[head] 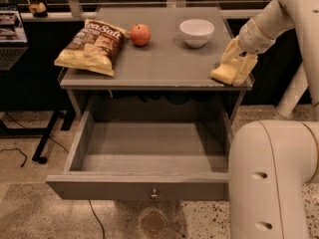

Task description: Place sponge into top drawer

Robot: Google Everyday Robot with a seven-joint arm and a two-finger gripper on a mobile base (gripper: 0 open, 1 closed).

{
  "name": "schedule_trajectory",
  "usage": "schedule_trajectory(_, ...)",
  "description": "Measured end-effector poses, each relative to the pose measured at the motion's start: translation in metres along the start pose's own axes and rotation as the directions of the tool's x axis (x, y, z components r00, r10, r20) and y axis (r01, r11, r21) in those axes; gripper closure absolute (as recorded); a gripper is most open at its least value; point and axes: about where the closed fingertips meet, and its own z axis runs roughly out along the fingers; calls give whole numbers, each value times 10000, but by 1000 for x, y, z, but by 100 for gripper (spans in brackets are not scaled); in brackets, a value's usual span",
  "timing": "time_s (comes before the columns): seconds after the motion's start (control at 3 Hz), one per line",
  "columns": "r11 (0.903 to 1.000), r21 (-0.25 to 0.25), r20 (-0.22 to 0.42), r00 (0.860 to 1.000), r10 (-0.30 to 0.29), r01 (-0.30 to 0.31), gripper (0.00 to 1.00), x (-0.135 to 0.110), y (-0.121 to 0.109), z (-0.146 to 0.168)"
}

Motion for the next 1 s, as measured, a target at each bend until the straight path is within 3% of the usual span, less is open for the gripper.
schedule_trajectory(0.33, 9999, 144, 40, 10000, 26, -26, 100, -1, -4, 0)
schedule_trajectory(1.0, 9910, 1335, 1053, 9941, -271, 129, 100, -21, -22, -21)
